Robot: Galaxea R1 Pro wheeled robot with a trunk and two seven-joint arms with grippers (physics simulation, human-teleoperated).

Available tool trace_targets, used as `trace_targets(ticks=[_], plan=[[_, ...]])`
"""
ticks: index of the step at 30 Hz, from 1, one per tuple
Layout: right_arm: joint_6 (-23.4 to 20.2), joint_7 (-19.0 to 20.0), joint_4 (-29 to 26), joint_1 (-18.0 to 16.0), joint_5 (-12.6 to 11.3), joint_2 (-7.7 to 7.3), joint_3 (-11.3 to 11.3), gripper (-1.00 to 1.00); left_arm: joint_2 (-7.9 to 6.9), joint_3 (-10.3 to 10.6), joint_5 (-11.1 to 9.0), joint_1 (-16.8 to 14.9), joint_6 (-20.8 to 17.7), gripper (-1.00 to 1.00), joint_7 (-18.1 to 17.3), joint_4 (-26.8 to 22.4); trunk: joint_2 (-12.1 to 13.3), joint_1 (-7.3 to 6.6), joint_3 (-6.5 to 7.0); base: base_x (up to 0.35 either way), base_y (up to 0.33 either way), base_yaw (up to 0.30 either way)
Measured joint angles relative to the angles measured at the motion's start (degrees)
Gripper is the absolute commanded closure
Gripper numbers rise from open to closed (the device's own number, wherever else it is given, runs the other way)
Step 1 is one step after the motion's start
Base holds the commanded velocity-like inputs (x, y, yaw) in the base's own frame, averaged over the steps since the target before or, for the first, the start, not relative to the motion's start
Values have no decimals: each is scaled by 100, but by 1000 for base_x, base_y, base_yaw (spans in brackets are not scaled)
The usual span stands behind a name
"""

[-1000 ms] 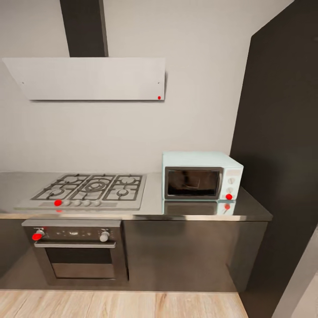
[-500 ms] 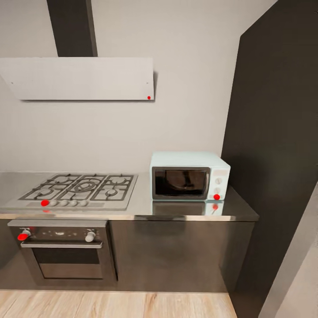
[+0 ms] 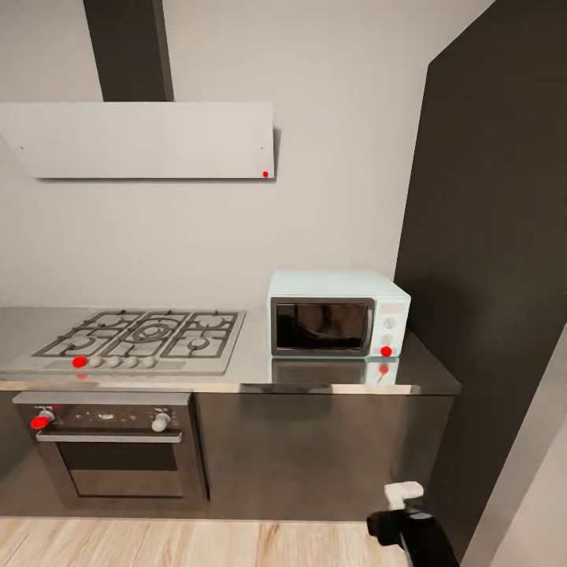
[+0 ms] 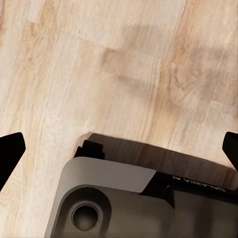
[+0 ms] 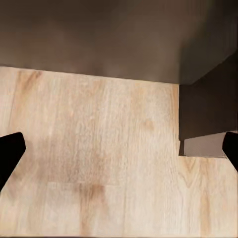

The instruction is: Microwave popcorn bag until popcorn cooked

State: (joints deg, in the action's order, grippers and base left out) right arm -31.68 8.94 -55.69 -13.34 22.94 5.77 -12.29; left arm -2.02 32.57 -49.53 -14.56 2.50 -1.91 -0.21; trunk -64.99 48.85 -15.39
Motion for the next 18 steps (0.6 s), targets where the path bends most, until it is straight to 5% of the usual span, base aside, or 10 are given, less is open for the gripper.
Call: trace_targets(ticks=[2,3,6,8,11,13,18], plan=[[-1395,708,-1570,-21,-9,37,-5,-100,1,0,0,0,0,-100,0,0,0,0,0,0,0,0],[-1757,864,-1854,-101,-22,39,-6,-100,1,0,0,0,0,-100,0,0,0,0,0,0,0,0],[-2807,1213,-2389,-1051,-61,32,-24,-100,-6,0,0,0,0,-100,0,0,0,0,0,0,0,0],[-2817,1280,-2681,-1834,-71,20,-55,-100,-6,0,0,0,0,-100,0,0,0,0,1,0,0,0],[-2816,1271,-3129,-2042,-51,37,-125,-100,-5,0,6,0,0,-100,0,0,0,0,0,0,0,0],[-2813,1276,-3243,-2082,-35,38,-437,-100,-2,0,10,0,1,-100,0,-1,0,0,-1,0,0,0],[-1237,1249,-3141,-2111,-44,54,-880,-100,-5,1,25,0,0,-100,-15,-1,0,0,-1,0,0,0]])
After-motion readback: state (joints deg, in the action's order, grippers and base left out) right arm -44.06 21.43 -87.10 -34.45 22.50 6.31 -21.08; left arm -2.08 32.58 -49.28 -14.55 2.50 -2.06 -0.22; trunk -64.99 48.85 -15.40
